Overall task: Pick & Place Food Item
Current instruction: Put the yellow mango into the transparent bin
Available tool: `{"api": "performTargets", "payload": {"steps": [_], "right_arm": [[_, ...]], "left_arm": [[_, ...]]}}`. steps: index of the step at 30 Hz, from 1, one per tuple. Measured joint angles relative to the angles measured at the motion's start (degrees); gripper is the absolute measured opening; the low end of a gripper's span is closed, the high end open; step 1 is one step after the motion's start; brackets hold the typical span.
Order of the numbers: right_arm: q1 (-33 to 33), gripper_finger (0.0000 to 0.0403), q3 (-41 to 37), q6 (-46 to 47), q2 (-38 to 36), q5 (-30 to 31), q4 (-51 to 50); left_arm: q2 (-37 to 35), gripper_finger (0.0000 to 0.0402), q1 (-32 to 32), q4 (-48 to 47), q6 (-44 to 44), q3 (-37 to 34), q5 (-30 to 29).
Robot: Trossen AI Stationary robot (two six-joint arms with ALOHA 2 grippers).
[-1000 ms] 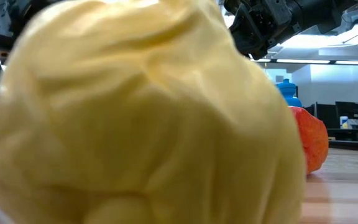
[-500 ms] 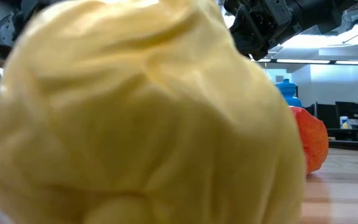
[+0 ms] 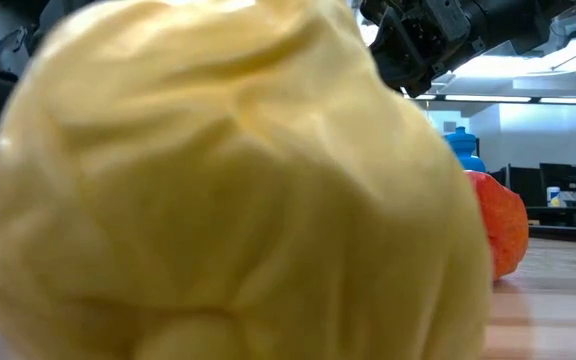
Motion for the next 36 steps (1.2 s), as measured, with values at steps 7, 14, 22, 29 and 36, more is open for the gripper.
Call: {"api": "performTargets", "payload": {"steps": [7, 14, 22, 29, 36], "right_arm": [[0.08, 0.0285, 0.00, 0.02, 0.00, 0.00, -0.61], [0.08, 0.0285, 0.00, 0.03, 0.00, 0.00, -0.64], [0.08, 0.0285, 0.00, 0.04, 0.00, 0.00, -0.63], [0.08, 0.0285, -0.02, 0.07, 0.00, 0.00, -0.48], [0.08, 0.0285, -0.02, 0.20, 0.00, 0.00, -0.77]], "left_arm": [[-7.94, 0.0186, 0.00, -8.46, -4.07, -0.97, 0.39], [-19.79, 0.0186, 0.88, 19.35, -6.40, -13.06, 1.03], [-22.42, 0.0186, 7.13, 55.59, -12.21, -25.99, -0.09], [-24.57, 0.0186, 17.75, 56.11, -10.08, -25.11, -8.24], [-31.31, 0.0186, 30.15, 52.26, -7.83, -25.09, -25.86]]}}
